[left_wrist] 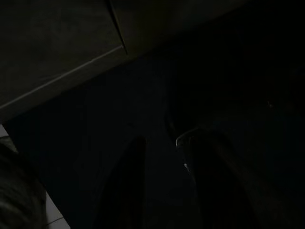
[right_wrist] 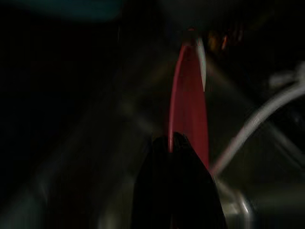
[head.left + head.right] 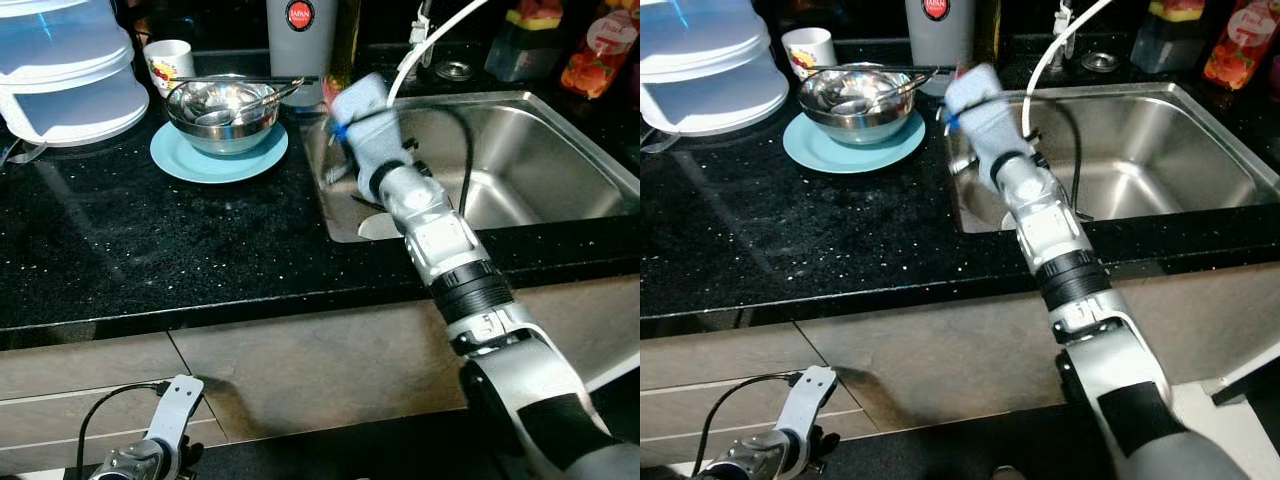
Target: Kitchen organization
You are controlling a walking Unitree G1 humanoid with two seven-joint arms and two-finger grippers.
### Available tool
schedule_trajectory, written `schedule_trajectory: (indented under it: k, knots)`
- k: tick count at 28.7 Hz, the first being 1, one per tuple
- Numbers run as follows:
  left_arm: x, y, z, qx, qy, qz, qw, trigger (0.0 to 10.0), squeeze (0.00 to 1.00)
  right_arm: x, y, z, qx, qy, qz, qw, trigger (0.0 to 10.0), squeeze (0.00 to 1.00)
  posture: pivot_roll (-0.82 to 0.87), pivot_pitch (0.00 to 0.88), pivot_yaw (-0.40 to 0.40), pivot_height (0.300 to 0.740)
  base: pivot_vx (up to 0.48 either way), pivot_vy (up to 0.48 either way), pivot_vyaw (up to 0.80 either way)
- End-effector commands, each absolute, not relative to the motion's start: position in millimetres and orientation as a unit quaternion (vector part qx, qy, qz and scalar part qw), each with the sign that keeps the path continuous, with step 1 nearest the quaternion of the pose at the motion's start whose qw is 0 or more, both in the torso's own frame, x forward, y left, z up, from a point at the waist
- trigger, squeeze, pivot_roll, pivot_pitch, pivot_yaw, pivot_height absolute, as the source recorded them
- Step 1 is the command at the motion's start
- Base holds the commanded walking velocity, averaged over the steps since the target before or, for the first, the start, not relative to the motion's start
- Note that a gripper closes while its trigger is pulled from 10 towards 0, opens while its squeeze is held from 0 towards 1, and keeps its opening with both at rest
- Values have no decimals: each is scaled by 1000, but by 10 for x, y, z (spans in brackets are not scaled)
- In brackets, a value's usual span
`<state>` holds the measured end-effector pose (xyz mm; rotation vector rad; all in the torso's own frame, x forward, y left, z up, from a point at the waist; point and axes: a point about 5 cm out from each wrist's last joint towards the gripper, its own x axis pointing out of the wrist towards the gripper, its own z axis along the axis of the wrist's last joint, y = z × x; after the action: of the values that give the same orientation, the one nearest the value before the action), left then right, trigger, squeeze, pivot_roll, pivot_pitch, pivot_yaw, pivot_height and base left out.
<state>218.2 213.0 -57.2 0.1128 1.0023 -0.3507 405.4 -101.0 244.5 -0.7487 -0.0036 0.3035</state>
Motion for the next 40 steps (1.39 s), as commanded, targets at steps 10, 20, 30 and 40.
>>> schedule_trajectory:
  k: [10,20,30,40]
  knots:
    - [2075,2117,-636,53,498,-179,847,10000,0,4111,-1318,2422,-445,80,109,885,10000,67,19,159,4,740,0,0,0]
    - [2074,2134,-632,54,498,-178,847,10000,0,4107,-1233,2495,-398,46,107,910,10000,922,23,168,14,740,0,0,0]
    - [2091,2148,-620,58,497,-178,848,10000,0,3744,-747,3342,33,-228,244,942,10000,0,25,154,23,740,0,0,0]
    - [2111,2152,-611,59,493,-170,851,10000,0,3703,-667,3440,74,-263,256,927,10000,0,42,127,14,740,0,0,615]
